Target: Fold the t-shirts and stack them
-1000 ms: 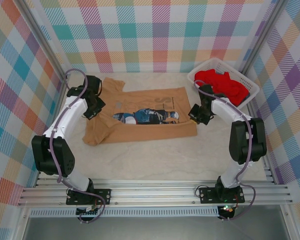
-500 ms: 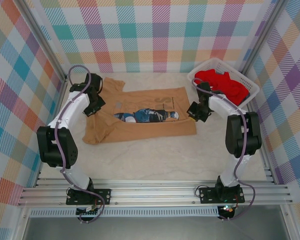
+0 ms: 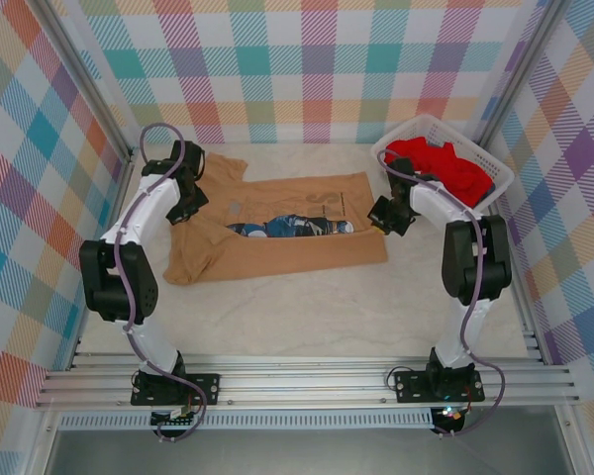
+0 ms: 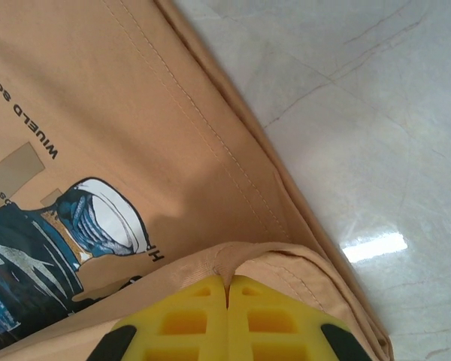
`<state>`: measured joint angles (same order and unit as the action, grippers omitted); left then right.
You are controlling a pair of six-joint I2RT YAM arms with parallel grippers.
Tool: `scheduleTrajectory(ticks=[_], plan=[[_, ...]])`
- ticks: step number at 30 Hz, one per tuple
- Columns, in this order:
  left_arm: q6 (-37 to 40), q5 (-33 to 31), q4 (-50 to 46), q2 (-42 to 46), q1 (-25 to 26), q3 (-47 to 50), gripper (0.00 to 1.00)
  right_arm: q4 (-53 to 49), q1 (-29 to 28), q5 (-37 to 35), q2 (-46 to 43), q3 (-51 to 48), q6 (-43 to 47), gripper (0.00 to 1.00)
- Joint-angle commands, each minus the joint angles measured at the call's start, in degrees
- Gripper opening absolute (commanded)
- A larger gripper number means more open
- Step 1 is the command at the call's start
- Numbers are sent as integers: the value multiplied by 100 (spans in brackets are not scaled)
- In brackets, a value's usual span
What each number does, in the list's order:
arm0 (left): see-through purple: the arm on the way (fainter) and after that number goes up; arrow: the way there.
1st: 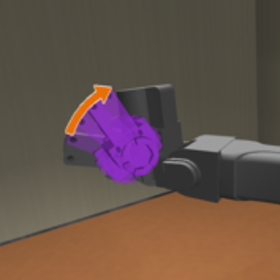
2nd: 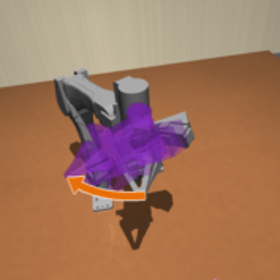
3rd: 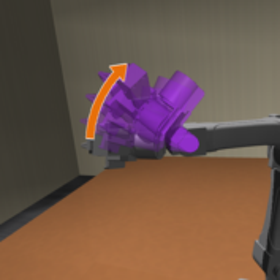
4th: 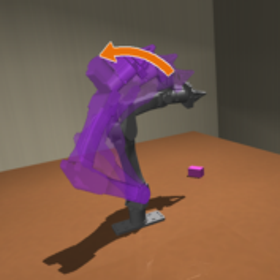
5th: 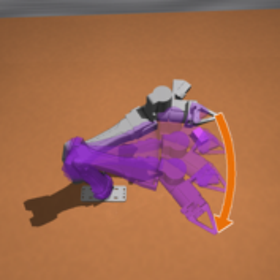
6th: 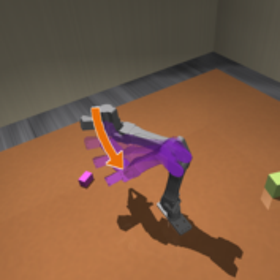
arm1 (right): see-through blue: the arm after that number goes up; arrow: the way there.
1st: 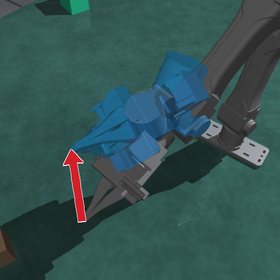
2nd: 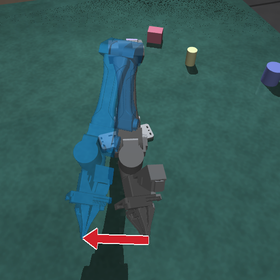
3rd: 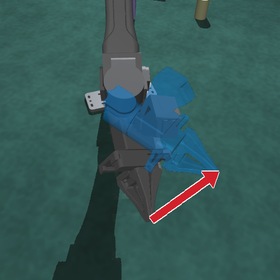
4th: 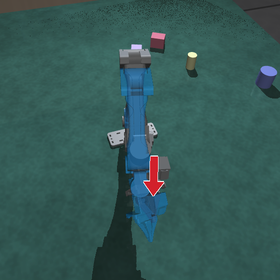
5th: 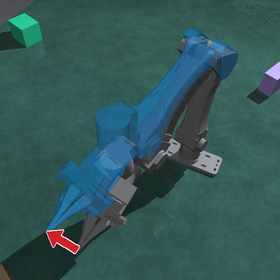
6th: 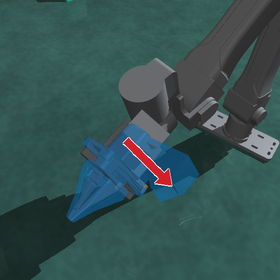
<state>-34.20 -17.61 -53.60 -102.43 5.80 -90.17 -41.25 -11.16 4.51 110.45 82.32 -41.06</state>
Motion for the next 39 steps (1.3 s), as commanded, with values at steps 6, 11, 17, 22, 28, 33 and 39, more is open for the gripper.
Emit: scheduleTrajectory(ticks=[6, 11, 17, 22, 28, 33, 39], plan=[[299, 167, 252, -216, -90, -272, 0, -148, 45, -21, 188, 241, 48, 0], [418, 266, 321, -482, -99, -534, 0, -127, 44, -14, 222, 206, 1, 0], [403, 142, 177, -701, -102, -712, 0, -94, 43, 53, 318, 273, -7, 0], [337, -137, -189, -793, -114, -869, 53, -91, 44, 229, 353, 389, 73, 36], [-492, -41, -881, 136, -442, -287, 64, -40, 44, 151, -371, 142, 98, 43], [-713, 1159, -450, 940, -567, 1376, 54, 169, -76, 475, -810, -487, 141, 43], [-335, 1571, 46, 1103, -571, 2442, 54, 471, -271, 775, -1139, -1316, 124, 42]])
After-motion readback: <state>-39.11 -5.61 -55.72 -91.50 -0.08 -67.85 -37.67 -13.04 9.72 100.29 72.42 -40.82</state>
